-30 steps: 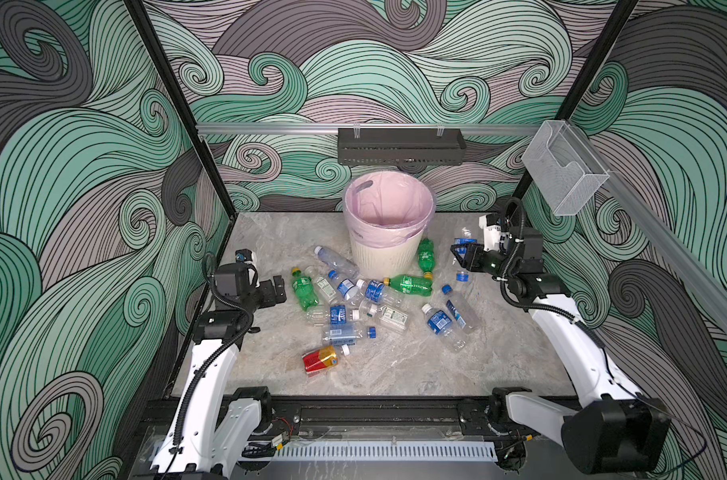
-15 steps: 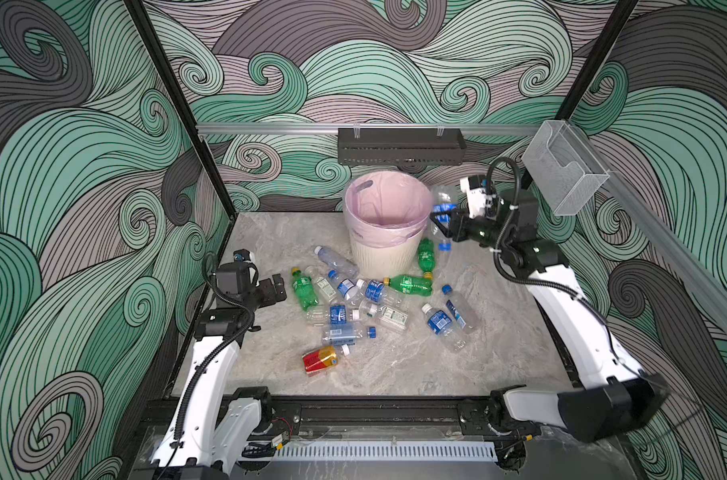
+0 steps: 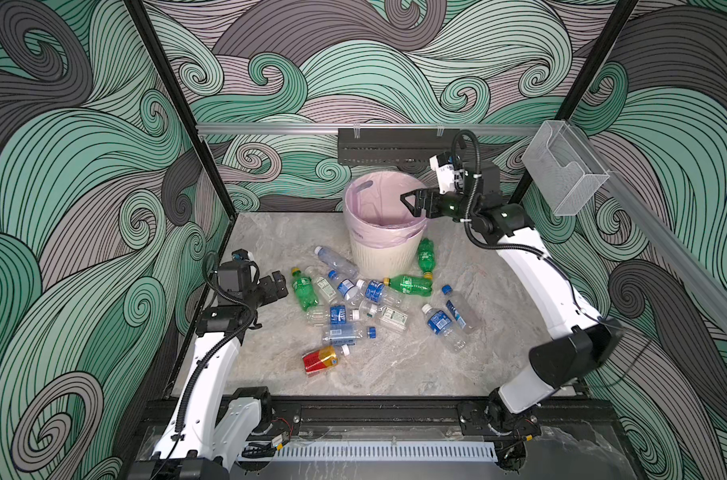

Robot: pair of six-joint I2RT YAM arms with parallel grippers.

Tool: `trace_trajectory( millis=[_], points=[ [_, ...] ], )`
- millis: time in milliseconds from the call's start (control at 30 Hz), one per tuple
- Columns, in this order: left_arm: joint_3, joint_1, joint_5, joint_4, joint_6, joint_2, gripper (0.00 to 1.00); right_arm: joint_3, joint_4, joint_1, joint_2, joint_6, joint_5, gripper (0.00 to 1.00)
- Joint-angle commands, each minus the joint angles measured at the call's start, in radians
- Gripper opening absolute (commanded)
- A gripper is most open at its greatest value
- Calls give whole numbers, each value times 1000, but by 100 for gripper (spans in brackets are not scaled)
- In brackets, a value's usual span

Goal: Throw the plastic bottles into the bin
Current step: 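Lift the blue-labelled bottle with the right gripper and drop it into the bin, then grasp the green yellow-capped bottle with the left gripper while the right lowers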

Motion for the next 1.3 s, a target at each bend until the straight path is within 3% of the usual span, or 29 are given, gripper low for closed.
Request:
trace_trajectory(
  millis=[0, 300, 700, 1033, 1267],
  points=[
    [24, -6, 21, 23, -45, 40, 96, -132, 32, -3, -198, -42, 66, 99],
    [56, -29, 75, 10, -96, 191, 95, -628, 52, -62, -532, 51, 245, 99],
    [128, -129, 60, 14, -145, 498, 92, -1063, 106, -83, -795, 165, 166, 99],
    [178, -167, 28, 75, -145, 673, 85, -1146, 103, -83, -891, 142, 170, 99],
    [194, -172, 17, 83, -145, 776, 71, -1144, 136, -83, -849, 146, 144, 99]
  ],
)
